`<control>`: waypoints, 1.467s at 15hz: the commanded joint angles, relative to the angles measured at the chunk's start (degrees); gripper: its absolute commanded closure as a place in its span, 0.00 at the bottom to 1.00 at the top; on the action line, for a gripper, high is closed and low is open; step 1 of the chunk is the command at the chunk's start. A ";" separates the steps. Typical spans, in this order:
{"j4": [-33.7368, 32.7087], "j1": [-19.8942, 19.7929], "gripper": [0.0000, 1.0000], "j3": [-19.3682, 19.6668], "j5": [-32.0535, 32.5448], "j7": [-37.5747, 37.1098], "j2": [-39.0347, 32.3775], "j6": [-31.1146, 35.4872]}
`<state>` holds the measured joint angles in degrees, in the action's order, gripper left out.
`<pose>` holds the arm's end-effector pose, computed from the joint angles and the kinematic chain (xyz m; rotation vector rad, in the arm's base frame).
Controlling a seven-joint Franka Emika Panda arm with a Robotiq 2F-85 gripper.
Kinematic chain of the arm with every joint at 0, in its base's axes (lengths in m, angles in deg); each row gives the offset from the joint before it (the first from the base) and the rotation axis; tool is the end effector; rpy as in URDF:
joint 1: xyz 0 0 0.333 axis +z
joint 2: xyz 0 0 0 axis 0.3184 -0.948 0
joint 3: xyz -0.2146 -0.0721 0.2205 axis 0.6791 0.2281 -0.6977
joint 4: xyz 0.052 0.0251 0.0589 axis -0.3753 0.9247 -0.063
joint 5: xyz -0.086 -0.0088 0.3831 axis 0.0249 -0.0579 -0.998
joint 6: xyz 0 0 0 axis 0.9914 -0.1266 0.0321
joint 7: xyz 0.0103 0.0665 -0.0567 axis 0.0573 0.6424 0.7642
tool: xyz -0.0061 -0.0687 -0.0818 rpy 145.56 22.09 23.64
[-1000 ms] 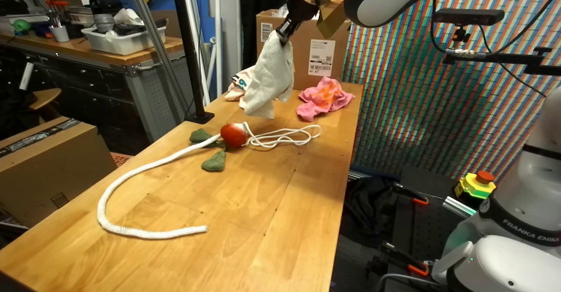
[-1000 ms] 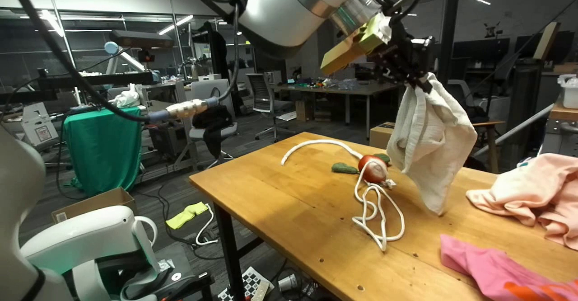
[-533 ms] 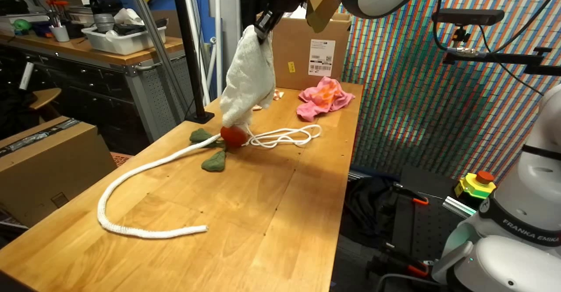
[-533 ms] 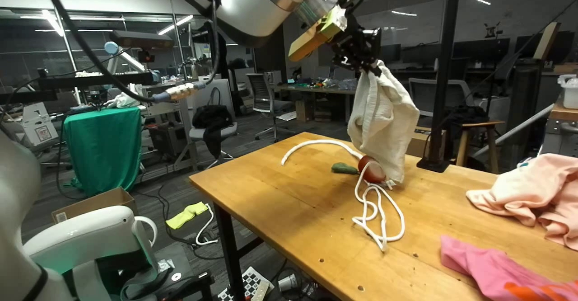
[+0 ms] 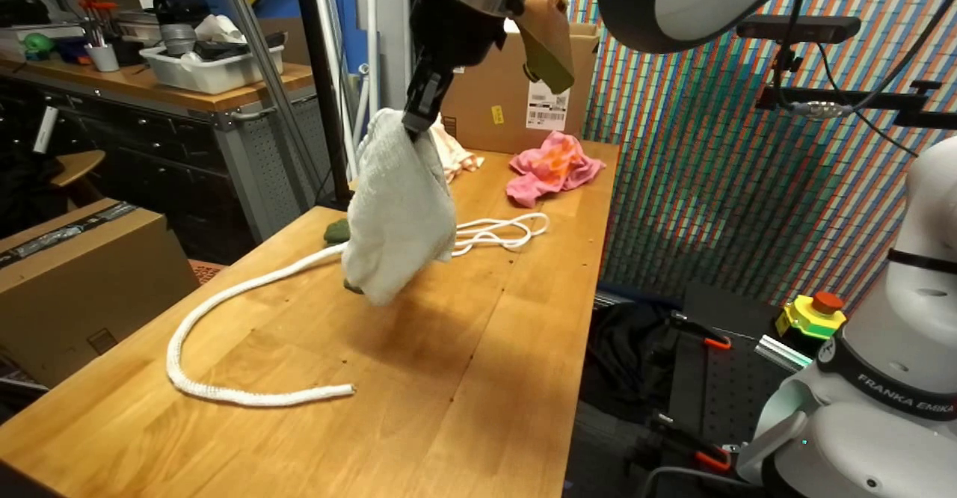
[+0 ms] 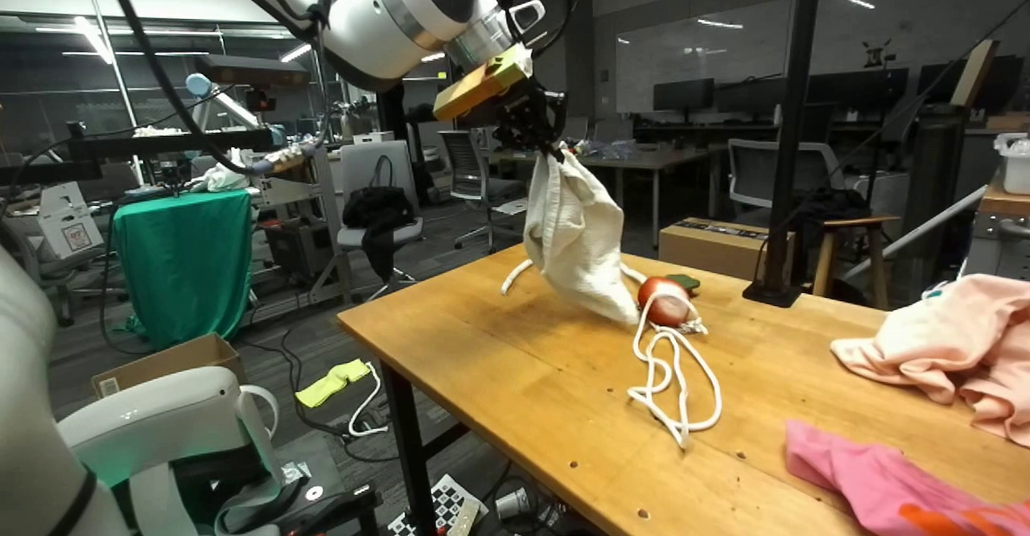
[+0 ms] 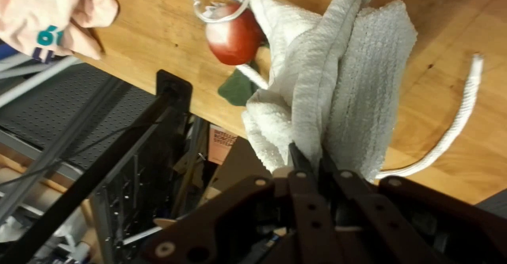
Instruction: Move the pink shirt to the right, move the thick white rope to the left, move the peach shirt to the right, move the white towel to the left, move the radish backwards
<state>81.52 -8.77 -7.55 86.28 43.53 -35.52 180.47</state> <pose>0.4889 0.2097 0.4995 2.6820 0.7699 0.7601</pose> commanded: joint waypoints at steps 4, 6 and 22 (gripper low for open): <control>0.37 5.85 0.95 0.80 -17.69 24.22 3.18 -9.38; 0.18 6.94 0.95 1.27 -22.02 30.88 4.46 -13.39; 6.08 11.40 0.95 -0.84 -33.71 40.21 3.13 -17.88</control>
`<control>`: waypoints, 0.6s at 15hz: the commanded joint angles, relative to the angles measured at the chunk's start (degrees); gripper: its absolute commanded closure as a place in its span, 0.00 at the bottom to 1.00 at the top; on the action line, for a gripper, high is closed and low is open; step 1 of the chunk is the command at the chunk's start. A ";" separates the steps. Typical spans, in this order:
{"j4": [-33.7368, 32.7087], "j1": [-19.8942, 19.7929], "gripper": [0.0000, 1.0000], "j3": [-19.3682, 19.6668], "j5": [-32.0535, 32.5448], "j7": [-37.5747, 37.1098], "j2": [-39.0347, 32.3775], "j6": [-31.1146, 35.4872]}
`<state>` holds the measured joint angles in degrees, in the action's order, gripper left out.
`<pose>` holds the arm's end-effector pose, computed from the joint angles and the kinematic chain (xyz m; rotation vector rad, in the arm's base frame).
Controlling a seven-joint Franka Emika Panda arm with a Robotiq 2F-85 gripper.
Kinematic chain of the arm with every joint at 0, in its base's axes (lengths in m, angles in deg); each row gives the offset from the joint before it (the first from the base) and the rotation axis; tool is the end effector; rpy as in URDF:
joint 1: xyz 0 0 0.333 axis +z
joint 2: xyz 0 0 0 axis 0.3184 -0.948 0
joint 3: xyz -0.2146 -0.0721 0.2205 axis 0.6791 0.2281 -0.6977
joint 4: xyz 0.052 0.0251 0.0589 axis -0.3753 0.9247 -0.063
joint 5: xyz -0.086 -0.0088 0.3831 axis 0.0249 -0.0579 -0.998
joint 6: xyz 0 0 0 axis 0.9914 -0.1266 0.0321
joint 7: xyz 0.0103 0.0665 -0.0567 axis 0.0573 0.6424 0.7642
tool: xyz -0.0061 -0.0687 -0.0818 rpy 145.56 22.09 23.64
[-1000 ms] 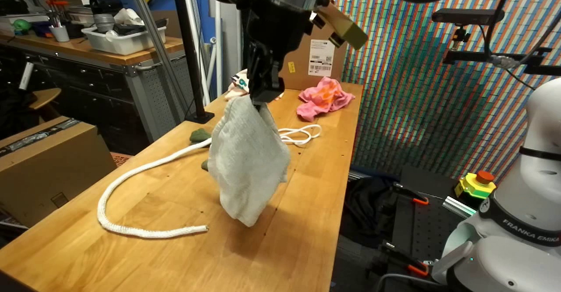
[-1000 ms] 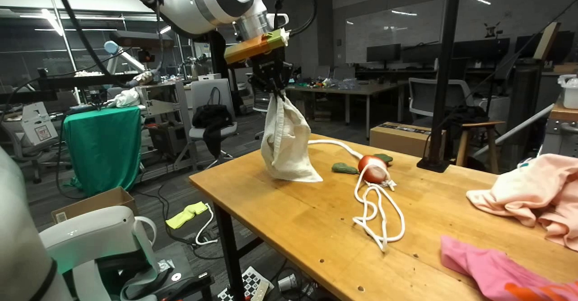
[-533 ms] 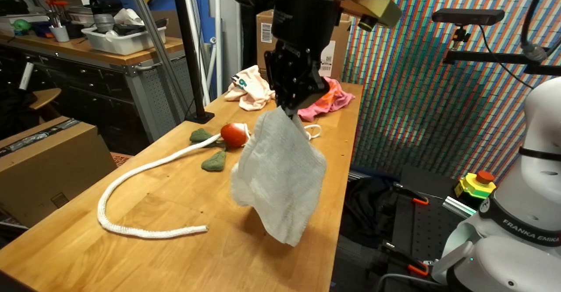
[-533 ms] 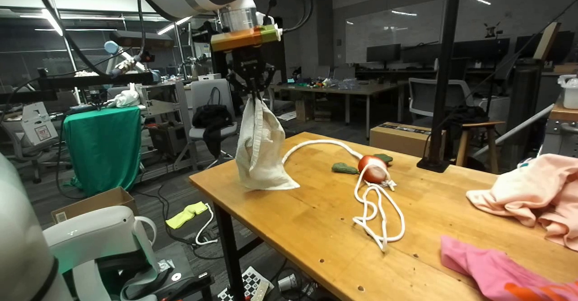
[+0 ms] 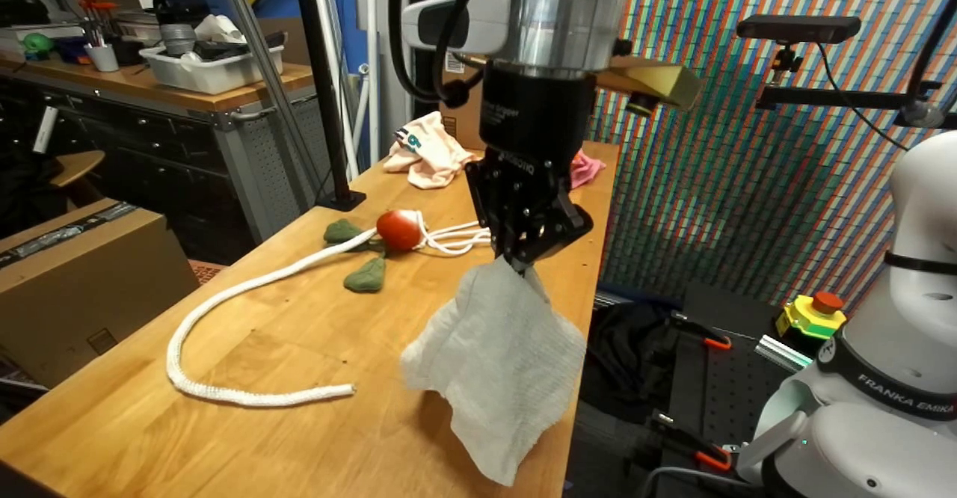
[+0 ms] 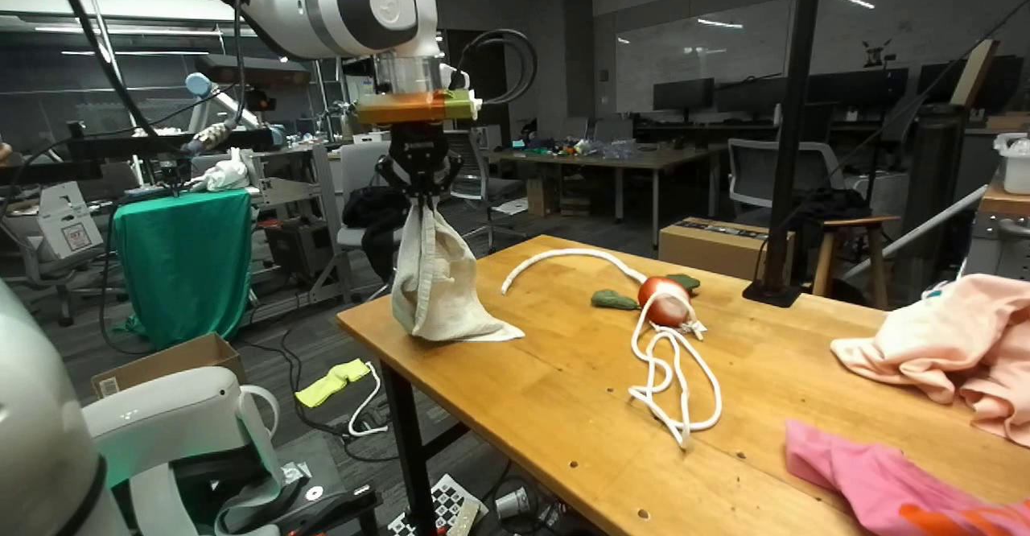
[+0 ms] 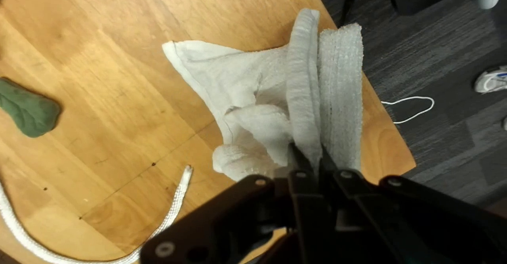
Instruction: Move the pink shirt to the right, move the thick white rope to the left, move the peach shirt to the right, move the white towel to the left, move the radish backwards
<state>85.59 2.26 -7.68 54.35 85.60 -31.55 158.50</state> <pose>0.3946 0.2719 0.4564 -2.6234 -1.6503 -0.1160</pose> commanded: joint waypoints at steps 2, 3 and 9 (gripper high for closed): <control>3.93 0.30 0.95 -1.23 -2.15 -4.01 -2.17 7.72; 4.97 0.17 0.95 -1.58 -1.95 -5.49 -3.04 10.60; 8.35 -1.02 0.95 -2.82 2.46 -16.29 -9.38 24.22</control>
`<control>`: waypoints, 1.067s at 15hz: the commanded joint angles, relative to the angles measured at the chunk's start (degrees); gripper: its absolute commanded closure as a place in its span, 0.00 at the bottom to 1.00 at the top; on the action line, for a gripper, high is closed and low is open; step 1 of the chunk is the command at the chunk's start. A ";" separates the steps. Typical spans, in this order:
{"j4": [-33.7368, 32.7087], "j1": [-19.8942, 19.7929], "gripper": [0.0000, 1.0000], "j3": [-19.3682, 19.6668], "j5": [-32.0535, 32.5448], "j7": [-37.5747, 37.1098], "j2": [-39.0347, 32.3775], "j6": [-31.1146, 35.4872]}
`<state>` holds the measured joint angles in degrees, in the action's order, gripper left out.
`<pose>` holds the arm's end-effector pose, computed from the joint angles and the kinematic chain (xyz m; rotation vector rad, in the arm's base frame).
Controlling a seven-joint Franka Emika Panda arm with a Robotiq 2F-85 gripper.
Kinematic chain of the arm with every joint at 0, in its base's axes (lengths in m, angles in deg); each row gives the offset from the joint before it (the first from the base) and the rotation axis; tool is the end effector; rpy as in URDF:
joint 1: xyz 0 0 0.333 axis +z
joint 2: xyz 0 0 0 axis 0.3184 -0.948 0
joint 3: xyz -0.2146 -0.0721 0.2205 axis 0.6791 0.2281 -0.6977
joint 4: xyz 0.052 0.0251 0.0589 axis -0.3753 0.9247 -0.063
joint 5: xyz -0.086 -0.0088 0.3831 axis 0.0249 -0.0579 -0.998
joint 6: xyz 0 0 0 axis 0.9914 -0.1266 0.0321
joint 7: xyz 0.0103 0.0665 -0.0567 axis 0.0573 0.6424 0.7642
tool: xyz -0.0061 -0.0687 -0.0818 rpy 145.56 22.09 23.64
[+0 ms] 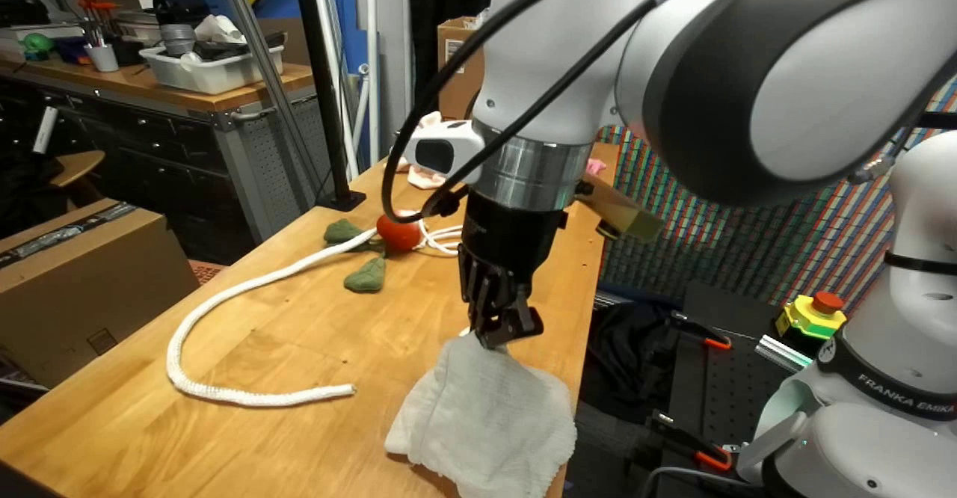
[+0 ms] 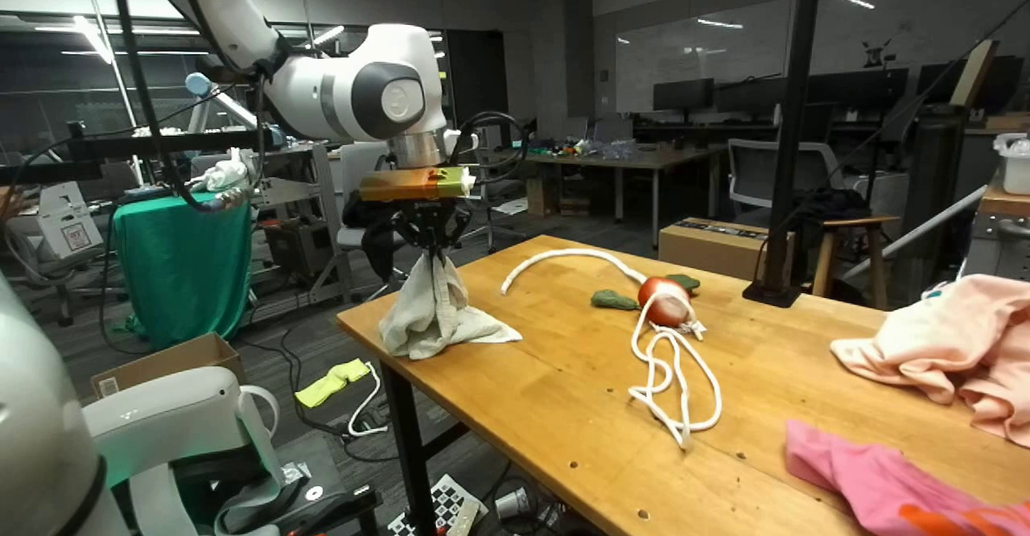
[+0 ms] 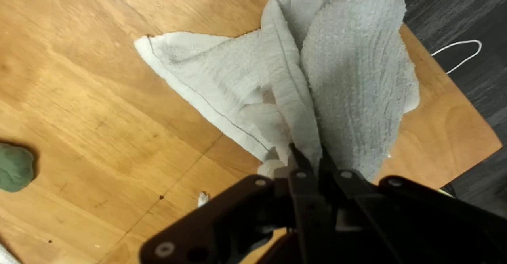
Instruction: Move the pink shirt to the right, move the thick white rope to the left, move the peach shirt to the right, move the white towel to the left, move the radish backwards
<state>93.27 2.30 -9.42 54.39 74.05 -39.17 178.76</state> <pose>0.3998 0.2833 0.3665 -2.7423 -1.3789 -0.2414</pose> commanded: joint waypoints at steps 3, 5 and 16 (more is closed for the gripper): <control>0.13 -1.75 0.92 -1.06 6.69 -8.63 -3.75 2.00; -0.18 -2.07 0.66 -1.01 9.11 -10.55 -4.30 1.25; -7.34 -5.82 0.00 0.48 23.58 -14.79 -4.22 -5.87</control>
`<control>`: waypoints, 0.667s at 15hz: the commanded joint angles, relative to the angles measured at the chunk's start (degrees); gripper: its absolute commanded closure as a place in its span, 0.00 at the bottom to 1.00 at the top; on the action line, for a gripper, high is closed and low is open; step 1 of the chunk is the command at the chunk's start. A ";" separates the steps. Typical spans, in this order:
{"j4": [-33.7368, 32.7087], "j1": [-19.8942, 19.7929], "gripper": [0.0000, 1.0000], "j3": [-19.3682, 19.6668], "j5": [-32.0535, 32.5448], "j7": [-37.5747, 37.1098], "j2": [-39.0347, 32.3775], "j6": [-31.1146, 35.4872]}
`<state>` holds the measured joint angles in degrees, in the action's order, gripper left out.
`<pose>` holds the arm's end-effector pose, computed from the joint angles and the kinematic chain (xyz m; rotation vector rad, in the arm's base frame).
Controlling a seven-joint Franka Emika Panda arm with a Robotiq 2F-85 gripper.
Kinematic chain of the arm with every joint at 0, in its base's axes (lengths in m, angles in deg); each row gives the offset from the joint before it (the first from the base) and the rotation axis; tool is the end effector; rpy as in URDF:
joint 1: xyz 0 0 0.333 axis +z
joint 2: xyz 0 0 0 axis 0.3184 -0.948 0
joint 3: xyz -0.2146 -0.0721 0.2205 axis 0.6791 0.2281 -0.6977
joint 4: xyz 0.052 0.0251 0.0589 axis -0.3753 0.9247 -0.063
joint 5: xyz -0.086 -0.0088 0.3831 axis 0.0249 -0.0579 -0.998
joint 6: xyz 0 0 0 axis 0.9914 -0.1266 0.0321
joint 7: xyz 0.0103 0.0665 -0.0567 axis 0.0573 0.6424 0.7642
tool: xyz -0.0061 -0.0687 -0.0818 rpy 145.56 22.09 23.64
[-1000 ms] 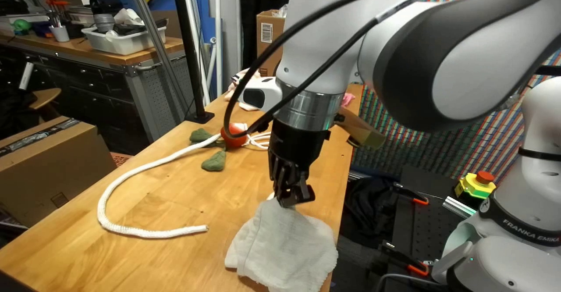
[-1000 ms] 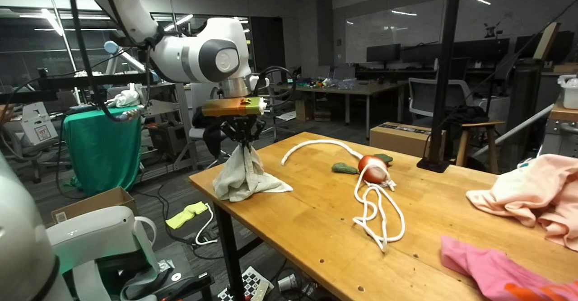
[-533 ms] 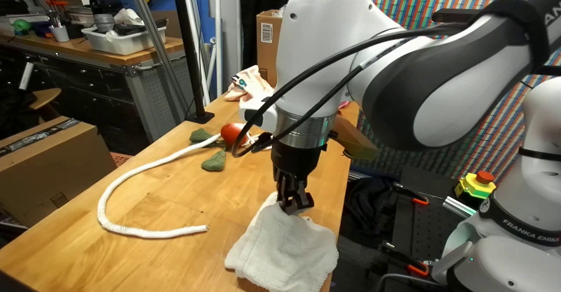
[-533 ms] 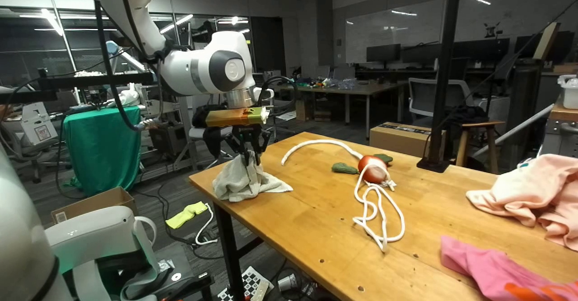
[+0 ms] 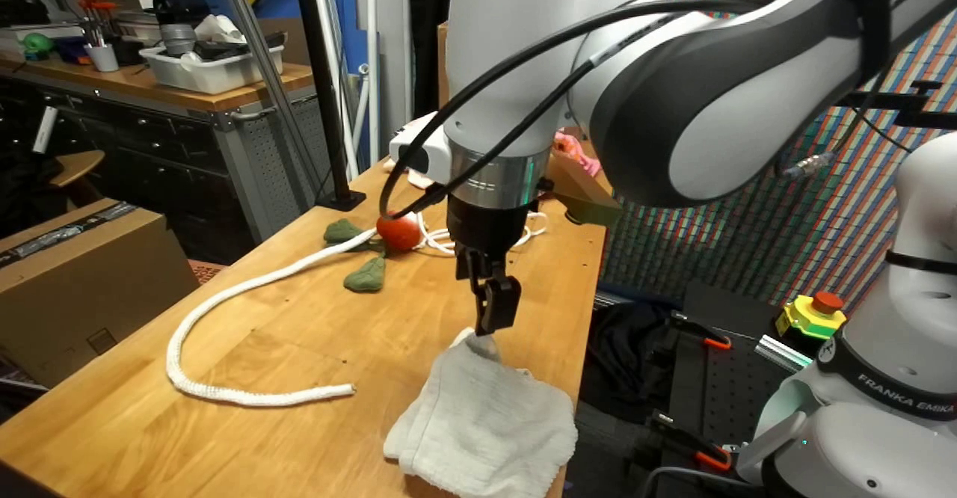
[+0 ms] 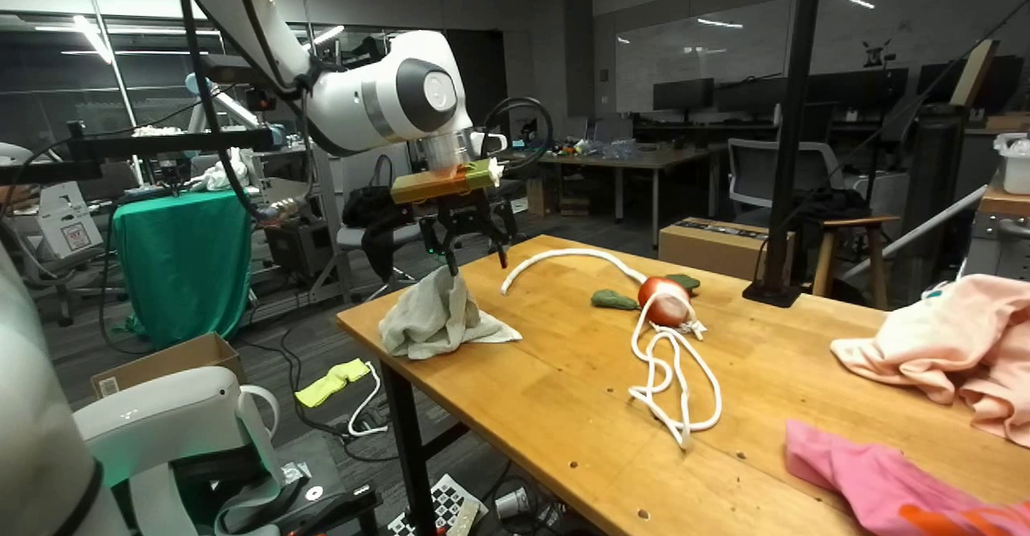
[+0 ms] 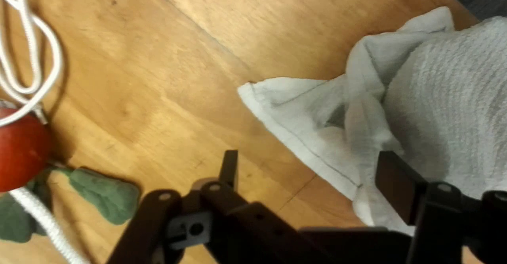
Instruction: Move the pink shirt to the right, move the thick white rope to the left, move the peach shirt to the right, move the white towel to the left, move the radish backwards
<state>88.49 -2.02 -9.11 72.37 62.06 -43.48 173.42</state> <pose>0.4375 0.2576 0.3578 2.7209 1.2549 0.1571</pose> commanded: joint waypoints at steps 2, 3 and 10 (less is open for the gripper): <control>-3.76 -2.72 0.00 0.68 10.57 -5.65 -0.19 1.21; -4.54 -3.35 0.00 0.99 13.24 -7.15 -0.58 1.80; -11.19 -6.59 0.00 3.79 24.67 -17.99 -5.14 5.43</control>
<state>81.13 -7.65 -6.21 92.83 49.03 -45.30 176.47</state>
